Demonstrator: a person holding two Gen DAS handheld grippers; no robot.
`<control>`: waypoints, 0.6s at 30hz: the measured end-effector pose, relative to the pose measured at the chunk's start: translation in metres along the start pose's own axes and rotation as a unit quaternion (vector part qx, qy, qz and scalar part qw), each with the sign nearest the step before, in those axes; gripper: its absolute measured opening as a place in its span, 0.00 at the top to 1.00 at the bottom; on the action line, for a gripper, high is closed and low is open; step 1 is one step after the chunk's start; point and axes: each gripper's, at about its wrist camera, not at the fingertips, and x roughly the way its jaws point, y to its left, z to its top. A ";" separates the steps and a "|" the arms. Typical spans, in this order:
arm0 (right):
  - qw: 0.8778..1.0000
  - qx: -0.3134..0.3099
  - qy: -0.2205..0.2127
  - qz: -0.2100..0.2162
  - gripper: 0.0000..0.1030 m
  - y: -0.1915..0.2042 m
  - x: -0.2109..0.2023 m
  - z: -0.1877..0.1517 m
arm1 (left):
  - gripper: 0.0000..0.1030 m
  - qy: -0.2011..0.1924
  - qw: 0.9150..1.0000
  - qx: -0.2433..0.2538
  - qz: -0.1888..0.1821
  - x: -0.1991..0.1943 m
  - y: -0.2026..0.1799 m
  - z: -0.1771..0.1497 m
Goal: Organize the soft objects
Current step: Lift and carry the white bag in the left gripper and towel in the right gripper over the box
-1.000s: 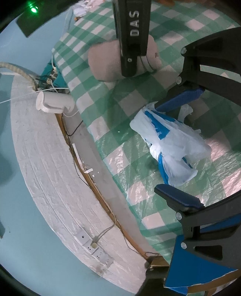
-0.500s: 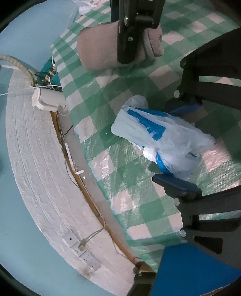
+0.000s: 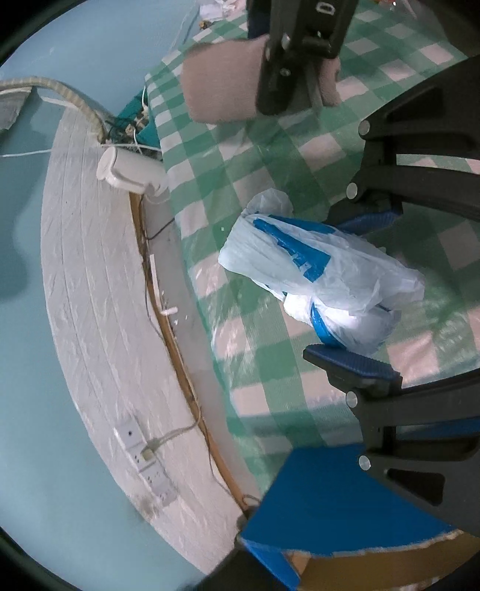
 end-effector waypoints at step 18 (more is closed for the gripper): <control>0.997 -0.058 -0.052 0.013 0.48 0.031 -0.066 -0.025 | 0.45 -0.042 0.998 -0.035 0.025 -0.078 0.022 -0.003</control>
